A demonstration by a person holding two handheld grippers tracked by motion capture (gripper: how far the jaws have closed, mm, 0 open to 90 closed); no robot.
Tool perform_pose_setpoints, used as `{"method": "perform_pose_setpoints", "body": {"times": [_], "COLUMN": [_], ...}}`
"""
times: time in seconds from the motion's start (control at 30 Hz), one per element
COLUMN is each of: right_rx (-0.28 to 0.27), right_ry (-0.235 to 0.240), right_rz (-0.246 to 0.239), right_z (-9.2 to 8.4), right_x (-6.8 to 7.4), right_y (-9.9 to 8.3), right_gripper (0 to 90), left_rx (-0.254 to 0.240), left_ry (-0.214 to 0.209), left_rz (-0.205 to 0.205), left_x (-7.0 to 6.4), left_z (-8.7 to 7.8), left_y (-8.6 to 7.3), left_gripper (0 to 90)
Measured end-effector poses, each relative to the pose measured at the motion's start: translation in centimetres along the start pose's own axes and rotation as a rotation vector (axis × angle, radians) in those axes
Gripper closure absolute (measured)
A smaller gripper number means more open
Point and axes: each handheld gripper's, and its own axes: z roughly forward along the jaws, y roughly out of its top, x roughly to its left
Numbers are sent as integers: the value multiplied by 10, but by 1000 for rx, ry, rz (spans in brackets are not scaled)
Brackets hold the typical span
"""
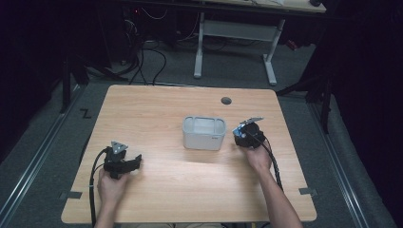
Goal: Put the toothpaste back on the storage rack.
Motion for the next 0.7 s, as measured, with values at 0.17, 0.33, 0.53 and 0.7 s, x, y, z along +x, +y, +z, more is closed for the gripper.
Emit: {"method": "perform_pose_setpoints", "body": {"times": [0.17,0.33,0.53,0.7], "right_rx": [16,43,102,120], "right_ry": [-16,-26,-12,10], "right_rz": [-14,-9,23,31], "right_z": [4,7,16,17], "right_x": [0,-5,-13,-16], "right_y": [6,7,3,5], "right_gripper": [486,495,526,551], "left_rx": [0,0,2,2], "left_ry": [0,0,0,0], "left_rz": [-1,-2,-2,-2], "left_x": [0,0,0,0], "left_z": [0,0,0,0], "left_y": [0,0,0,1], "left_gripper": [255,256,256,256]}}
